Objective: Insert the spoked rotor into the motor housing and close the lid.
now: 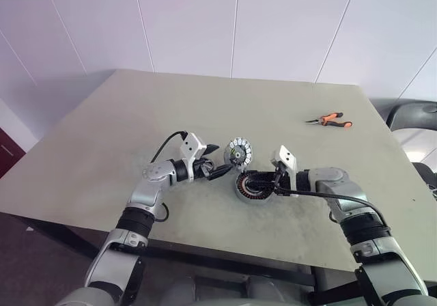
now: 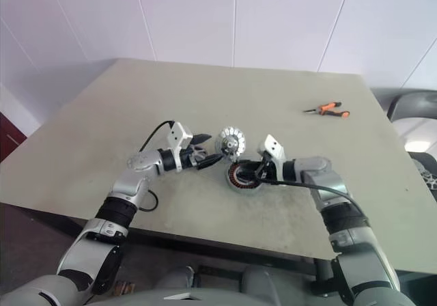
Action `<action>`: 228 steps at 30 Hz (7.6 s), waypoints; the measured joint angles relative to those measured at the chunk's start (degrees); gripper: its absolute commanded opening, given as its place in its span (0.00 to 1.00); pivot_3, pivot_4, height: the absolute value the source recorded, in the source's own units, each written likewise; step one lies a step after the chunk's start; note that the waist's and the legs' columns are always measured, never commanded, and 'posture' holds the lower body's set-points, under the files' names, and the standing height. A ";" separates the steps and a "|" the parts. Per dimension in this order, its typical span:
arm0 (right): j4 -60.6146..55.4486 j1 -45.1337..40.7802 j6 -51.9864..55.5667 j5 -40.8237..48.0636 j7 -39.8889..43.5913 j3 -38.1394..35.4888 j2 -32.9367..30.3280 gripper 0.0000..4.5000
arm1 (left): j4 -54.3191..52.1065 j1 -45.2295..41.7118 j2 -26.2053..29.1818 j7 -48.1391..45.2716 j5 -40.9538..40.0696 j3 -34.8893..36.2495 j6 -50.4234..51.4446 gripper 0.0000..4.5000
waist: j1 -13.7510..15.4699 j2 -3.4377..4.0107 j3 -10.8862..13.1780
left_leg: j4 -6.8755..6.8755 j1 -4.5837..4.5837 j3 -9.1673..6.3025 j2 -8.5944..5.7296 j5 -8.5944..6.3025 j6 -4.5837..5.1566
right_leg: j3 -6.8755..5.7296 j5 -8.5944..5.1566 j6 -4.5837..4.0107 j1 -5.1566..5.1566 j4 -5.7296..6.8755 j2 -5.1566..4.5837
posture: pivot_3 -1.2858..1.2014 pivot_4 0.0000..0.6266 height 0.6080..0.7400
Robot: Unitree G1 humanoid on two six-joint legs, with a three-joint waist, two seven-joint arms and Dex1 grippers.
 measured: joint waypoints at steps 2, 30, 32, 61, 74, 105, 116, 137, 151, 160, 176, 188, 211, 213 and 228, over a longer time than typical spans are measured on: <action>0.00 0.00 0.46 0.51 -0.27 -0.41 0.00 0.33 | -0.05 0.08 0.00 0.16 0.00 0.00 0.00 0.98 | -0.01 0.00 0.00 | 0.01 0.00 0.00 0.00 0.00 0.00 | 0.00 -0.04 0.07 0.01 0.00 0.00 | 0.52 0.00 1.00; -7.32 2.31 6.91 -1.00 0.42 2.21 -1.36 0.01 | -0.92 1.06 0.06 0.64 0.00 -0.41 0.04 0.98 | -0.37 -0.01 0.00 | -0.14 0.11 0.00 0.11 0.00 0.00 | 0.00 -0.10 0.15 -0.01 0.00 0.12 | 0.52 0.00 1.00; -7.68 2.89 7.16 -0.43 0.82 2.05 -0.79 0.01 | -0.91 1.06 0.11 0.63 0.00 -0.41 0.04 0.98 | -0.40 -0.01 -0.01 | -0.12 0.16 0.01 0.12 0.00 0.00 | 0.00 -0.10 0.15 0.03 0.02 0.13 | 0.52 0.00 1.00; 17.96 -3.23 -10.43 6.42 14.83 -7.20 0.87 0.01 | -1.00 0.96 -0.01 1.42 -2.81 2.15 2.84 0.98 | -0.31 0.03 0.02 | -0.02 0.17 0.03 0.07 0.00 0.00 | 0.01 -0.08 0.13 0.12 0.02 0.07 | 0.52 0.00 1.00; 21.44 -8.64 -9.70 8.85 18.69 -13.82 -2.96 0.01 | -1.99 -2.06 -1.13 4.49 -14.00 11.92 17.39 0.98 | -0.29 0.03 0.03 | 0.00 0.15 0.04 0.06 0.00 0.00 | 0.01 -0.09 0.14 0.11 0.01 0.07 | 0.52 0.00 1.00; 25.11 -12.78 -8.89 6.85 20.92 -15.03 -4.94 0.01 | 1.72 -6.25 -1.98 14.67 -36.30 30.10 45.88 0.98 | -1.55 0.00 0.06 | -0.02 0.04 0.03 0.03 0.00 -0.02 | 0.02 0.02 0.02 0.05 -0.03 0.05 | 0.52 0.00 1.00; 20.19 -11.33 -6.29 6.38 19.77 -14.14 -4.91 0.01 | -2.24 -2.71 -3.60 15.85 -34.96 27.71 43.29 0.98 | -1.75 0.01 0.06 | -0.01 0.07 0.03 0.04 0.00 -0.03 | 0.02 -0.01 0.02 0.05 -0.01 0.06 | 0.52 0.00 1.00; 6.20 -7.03 1.92 7.81 13.84 -12.89 -3.62 0.01 | 13.09 -3.52 -1.44 14.68 -30.96 28.98 42.70 0.98 | -1.56 0.01 0.06 | -0.04 0.00 0.00 0.01 -0.01 -0.03 | 0.01 0.00 0.03 -0.01 -0.03 0.01 | 0.52 0.00 1.00; -2.15 -5.68 7.50 10.07 9.18 -11.73 -2.73 0.01 | 11.96 -2.68 -1.51 12.62 -29.29 28.35 43.03 0.98 | -1.59 0.02 0.04 | -0.05 0.05 0.02 0.01 -0.01 -0.04 | 0.01 -0.09 0.13 0.03 -0.04 -0.02 | 0.52 0.00 1.00; -10.05 -5.41 12.62 12.44 4.09 -10.16 -1.10 0.01 | -3.70 5.36 -6.47 10.99 -30.72 22.47 51.93 0.98 | -0.68 0.03 0.04 | -0.10 -0.10 0.00 -0.12 -0.01 -0.04 | -0.01 -0.02 0.02 -0.04 -0.15 -0.23 | 0.52 0.00 1.00; -12.81 -4.88 14.89 14.48 0.26 -9.70 -1.08 0.00 | -7.93 5.57 -7.47 15.57 -32.54 22.91 53.99 0.46 | -0.19 0.02 0.05 | -0.09 -0.23 0.02 -0.11 -0.01 -0.04 | -0.02 -0.13 0.17 -0.21 -0.15 -0.18 | 0.52 0.00 1.00; -12.80 -4.88 14.74 14.52 0.26 -9.10 -1.23 0.00 | -4.99 4.69 -7.74 15.70 -33.42 23.78 51.41 0.08 | -0.23 0.02 0.05 | -0.04 -0.25 0.02 -0.10 -0.01 -0.04 | -0.02 -0.14 0.17 -0.22 -0.15 -0.17 | 0.52 0.00 1.00; -3.87 -5.05 9.24 14.46 2.58 -13.13 -7.93 0.00 | -22.20 -6.99 -8.95 24.89 -63.16 35.16 60.05 0.08 | -0.19 -0.08 0.12 | -0.02 -0.43 0.03 -0.13 -0.01 -0.03 | -0.02 -0.05 0.08 -0.32 -0.18 -0.18 | 0.52 0.00 1.00; -2.79 -5.04 8.37 14.24 2.58 -13.43 -9.30 0.00 | -22.98 -5.67 -10.01 27.32 -65.82 34.28 61.48 0.08 | -0.15 -0.08 0.12 | 0.02 -0.42 0.02 -0.14 -0.01 -0.03 | -0.02 -0.12 0.17 -0.30 -0.18 -0.18 | 0.52 0.00 1.00; -0.39 -0.99 5.80 13.02 2.38 -16.69 -12.65 0.00 | -22.00 -1.17 -13.33 38.48 -79.18 26.37 64.33 0.08 | 0.00 -0.09 0.12 | 0.08 -0.41 0.06 -0.17 -0.01 -0.03 | 0.02 -0.04 0.00 -0.26 -0.19 -0.18 | 0.52 0.00 1.00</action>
